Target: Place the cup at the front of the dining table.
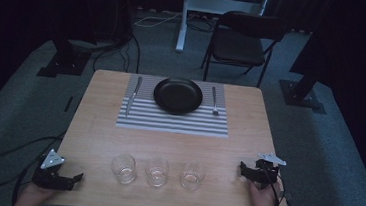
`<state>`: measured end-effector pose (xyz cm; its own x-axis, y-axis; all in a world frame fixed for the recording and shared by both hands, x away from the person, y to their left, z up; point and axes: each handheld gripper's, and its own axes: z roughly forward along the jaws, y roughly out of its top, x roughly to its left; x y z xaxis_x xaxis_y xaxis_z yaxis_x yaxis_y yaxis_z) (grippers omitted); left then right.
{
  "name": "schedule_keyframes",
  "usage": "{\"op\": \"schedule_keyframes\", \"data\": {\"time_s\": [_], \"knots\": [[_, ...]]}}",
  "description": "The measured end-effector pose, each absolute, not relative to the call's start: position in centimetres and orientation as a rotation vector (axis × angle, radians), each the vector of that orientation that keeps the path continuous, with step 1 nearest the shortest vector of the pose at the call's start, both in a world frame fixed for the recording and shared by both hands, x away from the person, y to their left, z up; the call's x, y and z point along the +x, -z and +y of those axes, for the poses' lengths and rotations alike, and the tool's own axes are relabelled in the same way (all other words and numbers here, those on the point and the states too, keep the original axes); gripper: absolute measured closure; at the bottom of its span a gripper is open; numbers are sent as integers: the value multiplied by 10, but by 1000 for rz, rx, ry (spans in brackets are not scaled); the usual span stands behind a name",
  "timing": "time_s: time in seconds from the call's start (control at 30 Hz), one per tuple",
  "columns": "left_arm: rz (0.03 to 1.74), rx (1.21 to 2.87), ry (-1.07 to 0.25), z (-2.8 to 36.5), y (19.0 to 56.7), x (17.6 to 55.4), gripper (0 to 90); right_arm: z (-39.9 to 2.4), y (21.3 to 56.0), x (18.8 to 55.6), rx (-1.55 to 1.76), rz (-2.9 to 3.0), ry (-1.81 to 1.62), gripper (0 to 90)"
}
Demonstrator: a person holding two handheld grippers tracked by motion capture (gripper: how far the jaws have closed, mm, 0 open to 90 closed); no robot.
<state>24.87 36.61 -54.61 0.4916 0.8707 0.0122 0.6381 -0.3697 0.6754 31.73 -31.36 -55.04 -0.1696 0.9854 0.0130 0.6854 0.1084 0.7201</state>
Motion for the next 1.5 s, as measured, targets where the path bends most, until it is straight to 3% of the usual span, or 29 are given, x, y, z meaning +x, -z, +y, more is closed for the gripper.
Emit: {"op": "schedule_keyframes", "data": {"time_s": [0.93, 1.5], "knots": [[1130, 2196, -436, 359, 544, 244, 4, -314, 550, 317, 1621, 1914, -826, 118], [980, 2212, -364, 324, 539, 243, 12, -314, 550, 317, 1622, 1914, -826, 118]]}}
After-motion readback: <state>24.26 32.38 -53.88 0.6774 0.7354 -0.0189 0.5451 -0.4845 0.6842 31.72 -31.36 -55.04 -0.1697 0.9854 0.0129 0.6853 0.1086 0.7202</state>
